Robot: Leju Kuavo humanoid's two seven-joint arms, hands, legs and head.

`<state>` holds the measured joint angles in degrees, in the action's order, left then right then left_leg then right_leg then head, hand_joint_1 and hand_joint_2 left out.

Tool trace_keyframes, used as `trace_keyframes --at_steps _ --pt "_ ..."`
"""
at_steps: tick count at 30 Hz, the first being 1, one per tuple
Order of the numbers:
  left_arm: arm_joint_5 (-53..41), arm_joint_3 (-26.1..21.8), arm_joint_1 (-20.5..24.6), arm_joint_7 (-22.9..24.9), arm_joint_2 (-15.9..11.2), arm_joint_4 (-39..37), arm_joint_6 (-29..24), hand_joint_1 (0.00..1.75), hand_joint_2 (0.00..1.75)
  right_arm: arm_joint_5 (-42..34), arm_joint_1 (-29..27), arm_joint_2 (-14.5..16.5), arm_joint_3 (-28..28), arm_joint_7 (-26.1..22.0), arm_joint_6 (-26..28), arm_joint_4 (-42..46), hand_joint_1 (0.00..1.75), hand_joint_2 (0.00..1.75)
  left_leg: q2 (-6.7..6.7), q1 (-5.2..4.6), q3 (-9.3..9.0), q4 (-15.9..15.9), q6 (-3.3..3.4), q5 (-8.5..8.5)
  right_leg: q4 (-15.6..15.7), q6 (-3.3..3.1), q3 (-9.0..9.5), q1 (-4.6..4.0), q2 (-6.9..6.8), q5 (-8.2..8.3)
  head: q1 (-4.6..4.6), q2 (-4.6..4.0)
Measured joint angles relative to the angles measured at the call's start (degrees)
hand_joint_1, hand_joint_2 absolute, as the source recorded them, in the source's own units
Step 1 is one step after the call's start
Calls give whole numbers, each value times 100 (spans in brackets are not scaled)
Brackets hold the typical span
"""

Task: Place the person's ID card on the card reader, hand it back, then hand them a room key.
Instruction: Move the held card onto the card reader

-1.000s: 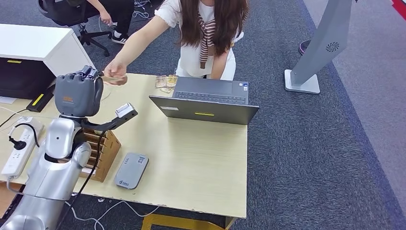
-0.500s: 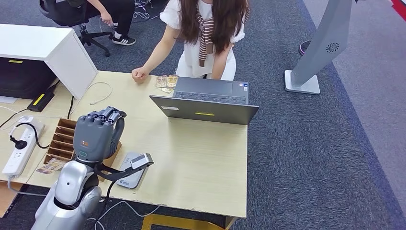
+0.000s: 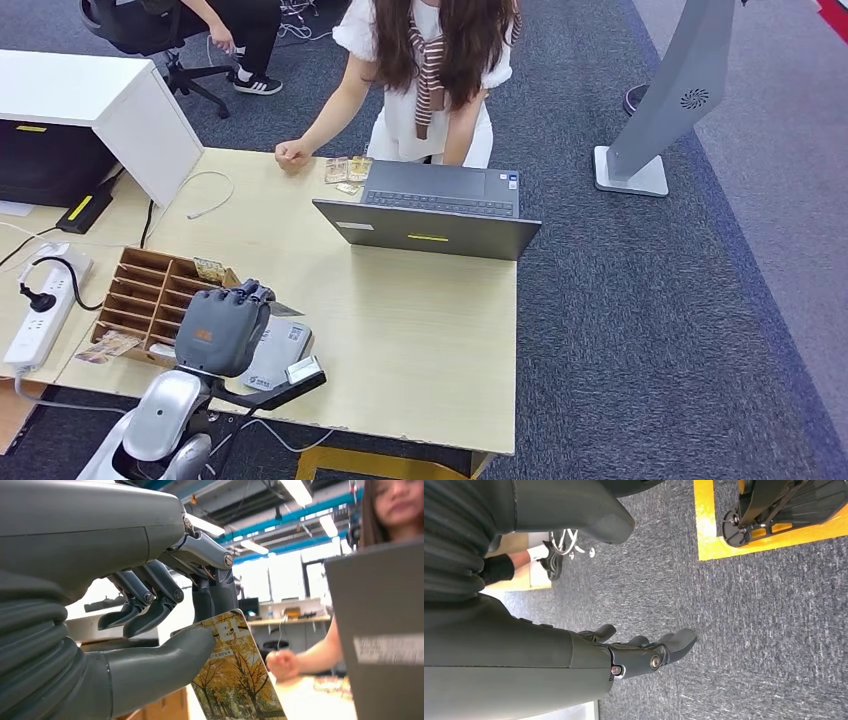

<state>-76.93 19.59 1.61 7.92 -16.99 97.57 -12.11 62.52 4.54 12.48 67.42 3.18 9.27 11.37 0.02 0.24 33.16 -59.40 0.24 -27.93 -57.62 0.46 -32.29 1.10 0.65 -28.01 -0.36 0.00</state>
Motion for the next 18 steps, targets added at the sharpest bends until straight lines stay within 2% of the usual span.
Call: trace_keyframes --at_steps 6,18 --pt "32 4 -184 95 -95 -4 196 175 175 3 -2 0 22 17 13 4 0 175 -1 0 0 0 0 0 0 0 0 0 -1 0 1 -1" --pt "156 3 -249 225 -199 -20 576 175 175 42 -2 0 27 25 31 4 0 175 -1 0 0 0 0 0 0 0 1 0 -2 0 1 0"
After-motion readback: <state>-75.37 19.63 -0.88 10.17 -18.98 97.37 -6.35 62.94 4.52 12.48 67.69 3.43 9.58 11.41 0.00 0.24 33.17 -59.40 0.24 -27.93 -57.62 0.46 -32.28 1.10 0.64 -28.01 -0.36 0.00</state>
